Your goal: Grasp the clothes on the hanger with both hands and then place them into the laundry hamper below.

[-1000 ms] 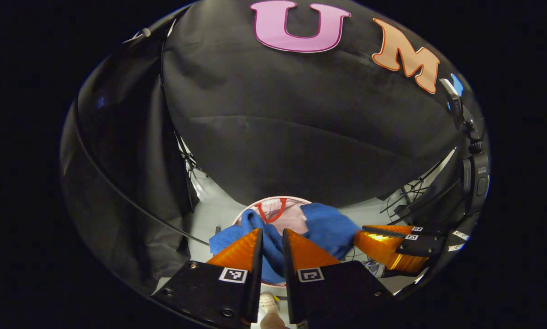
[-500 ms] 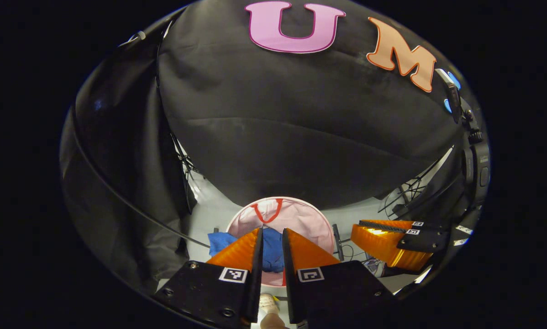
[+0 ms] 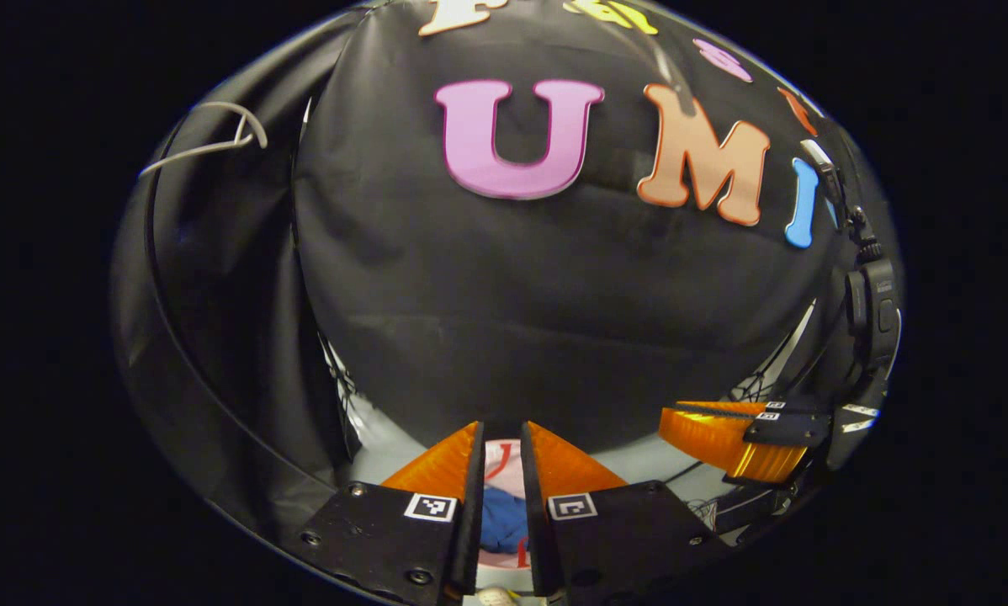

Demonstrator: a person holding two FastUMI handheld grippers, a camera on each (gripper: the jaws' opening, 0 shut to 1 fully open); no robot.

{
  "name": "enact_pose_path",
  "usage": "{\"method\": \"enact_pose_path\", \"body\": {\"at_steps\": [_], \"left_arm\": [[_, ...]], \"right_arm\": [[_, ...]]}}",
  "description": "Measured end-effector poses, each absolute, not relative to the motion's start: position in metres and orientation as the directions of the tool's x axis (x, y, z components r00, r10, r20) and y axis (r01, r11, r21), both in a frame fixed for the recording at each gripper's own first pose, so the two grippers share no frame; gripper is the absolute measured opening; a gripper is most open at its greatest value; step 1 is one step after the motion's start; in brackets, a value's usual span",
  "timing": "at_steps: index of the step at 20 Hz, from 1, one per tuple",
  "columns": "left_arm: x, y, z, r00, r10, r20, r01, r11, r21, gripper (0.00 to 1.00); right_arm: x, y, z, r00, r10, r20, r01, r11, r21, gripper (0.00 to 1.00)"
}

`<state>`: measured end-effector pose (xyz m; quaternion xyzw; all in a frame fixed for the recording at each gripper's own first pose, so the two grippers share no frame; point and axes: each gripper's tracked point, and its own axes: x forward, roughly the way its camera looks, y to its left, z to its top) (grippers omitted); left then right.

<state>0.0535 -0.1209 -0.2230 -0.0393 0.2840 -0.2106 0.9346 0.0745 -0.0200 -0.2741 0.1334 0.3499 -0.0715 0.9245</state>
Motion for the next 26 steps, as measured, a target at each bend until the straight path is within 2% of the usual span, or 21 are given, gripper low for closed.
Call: {"method": "enact_pose_path", "body": {"at_steps": [3,5,6,9,11,14,17,19,22,23,26], "left_arm": [[0.058,-0.123,-0.169,0.808,-0.433,-0.400,0.396,0.901,-0.177,0.28],[0.058,-0.127,-0.137,0.836,-0.441,-0.326,0.407,0.898,-0.169,0.23],[0.059,-0.129,-0.120,0.849,-0.442,-0.290,0.410,0.897,-0.166,0.25],[0.051,-0.127,-0.072,0.873,-0.452,-0.185,0.426,0.890,-0.163,0.24],[0.049,-0.130,-0.042,0.875,-0.469,-0.118,0.450,0.879,-0.157,0.42],[0.041,-0.139,-0.003,0.873,-0.487,-0.034,0.475,0.864,-0.168,0.70],[0.038,-0.145,0.017,0.865,-0.502,0.001,0.494,0.851,-0.180,0.99],[0.033,-0.146,0.028,0.857,-0.515,0.022,0.511,0.842,-0.172,0.97],[0.030,-0.164,0.042,0.835,-0.549,0.039,0.549,0.823,-0.147,0.98],[0.027,-0.172,0.046,0.824,-0.565,0.038,0.564,0.813,-0.146,0.96],[0.014,-0.196,0.055,0.800,-0.597,0.055,0.597,0.786,-0.161,0.97]], "right_arm": [[0.081,-0.046,-0.223,0.824,-0.113,-0.556,0.227,0.963,0.142,0.08],[0.082,-0.062,-0.185,0.862,-0.151,-0.484,0.232,0.966,0.111,0.08],[0.079,-0.066,-0.168,0.877,-0.167,-0.450,0.236,0.966,0.101,0.08],[0.064,-0.078,-0.116,0.913,-0.211,-0.349,0.255,0.963,0.086,0.10],[0.056,-0.084,-0.083,0.931,-0.225,-0.287,0.254,0.965,0.070,0.17],[0.047,-0.084,-0.047,0.948,-0.229,-0.222,0.250,0.966,0.071,0.45],[0.040,-0.091,-0.028,0.949,-0.255,-0.183,0.273,0.959,0.079,0.70],[0.027,-0.102,-0.012,0.944,-0.288,-0.158,0.304,0.949,0.082,0.87],[0.005,-0.126,0.005,0.928,-0.347,-0.135,0.359,0.930,0.082,0.92],[-0.011,-0.139,0.011,0.921,-0.369,-0.126,0.380,0.922,0.078,0.88],[-0.038,-0.170,0.026,0.900,-0.424,-0.100,0.431,0.900,0.065,0.88]]}}
